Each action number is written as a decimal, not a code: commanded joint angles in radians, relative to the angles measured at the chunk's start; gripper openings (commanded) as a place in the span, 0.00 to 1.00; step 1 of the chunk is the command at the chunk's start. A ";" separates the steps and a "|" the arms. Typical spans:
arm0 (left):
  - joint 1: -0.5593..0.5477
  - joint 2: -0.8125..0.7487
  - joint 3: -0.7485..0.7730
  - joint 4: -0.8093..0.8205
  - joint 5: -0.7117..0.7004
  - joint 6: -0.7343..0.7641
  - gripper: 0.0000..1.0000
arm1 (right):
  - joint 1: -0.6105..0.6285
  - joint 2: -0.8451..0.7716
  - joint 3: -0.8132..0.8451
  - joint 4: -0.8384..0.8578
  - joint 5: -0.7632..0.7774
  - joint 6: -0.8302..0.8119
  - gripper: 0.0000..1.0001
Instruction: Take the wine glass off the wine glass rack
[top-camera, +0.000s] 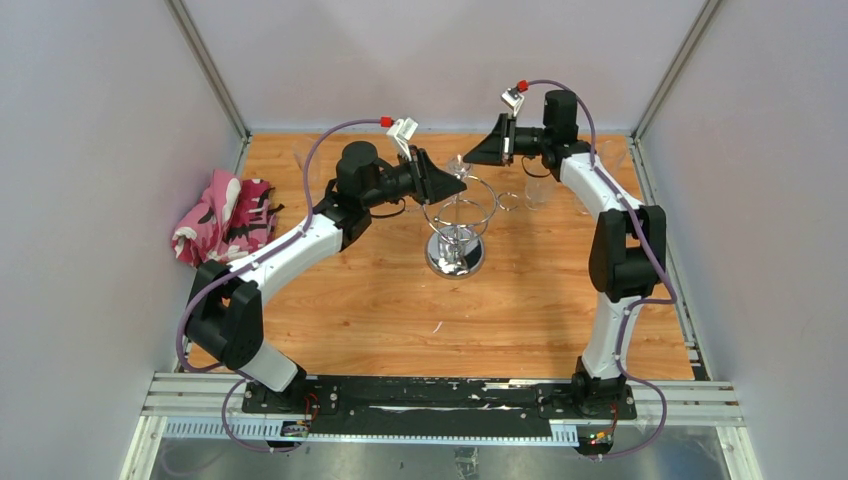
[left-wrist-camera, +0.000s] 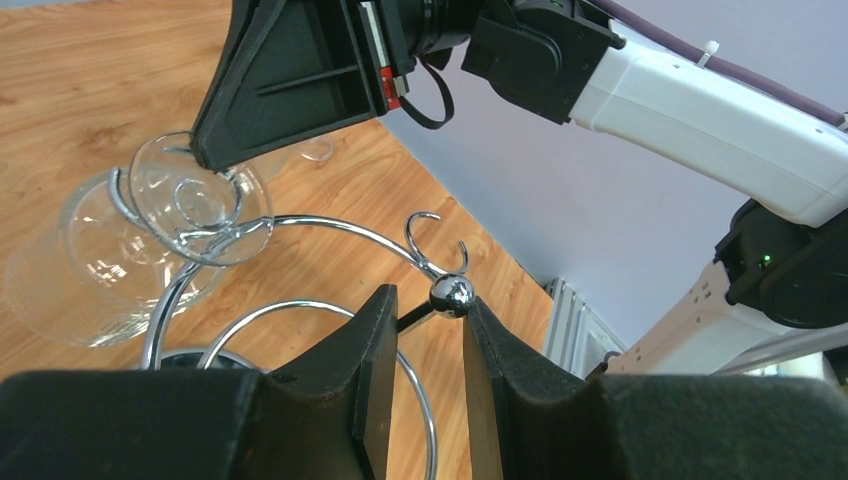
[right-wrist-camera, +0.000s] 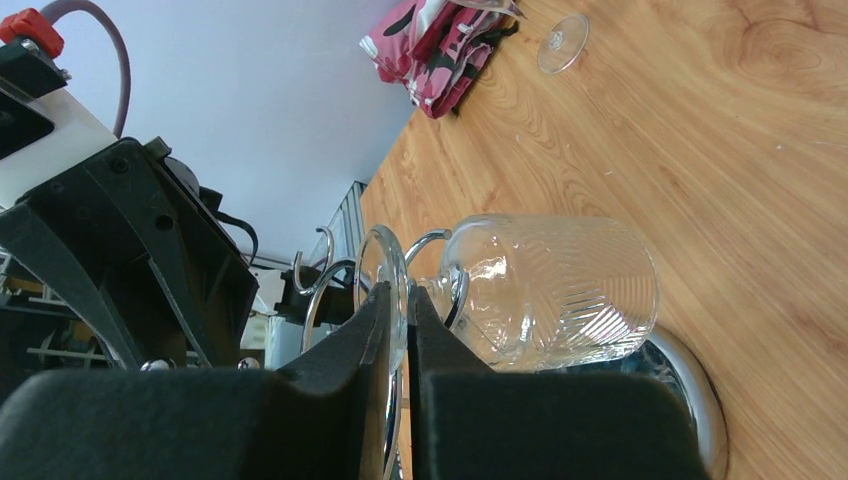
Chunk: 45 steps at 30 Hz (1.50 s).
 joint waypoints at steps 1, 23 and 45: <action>0.009 0.045 -0.037 -0.158 -0.018 -0.036 0.00 | 0.097 0.032 -0.024 -0.149 -0.097 -0.066 0.00; 0.019 0.026 -0.051 -0.153 -0.011 -0.039 0.00 | 0.125 0.035 0.019 -0.287 -0.058 -0.169 0.00; 0.022 0.012 -0.050 -0.153 0.006 -0.054 0.00 | 0.104 0.018 0.061 -0.134 0.010 0.039 0.00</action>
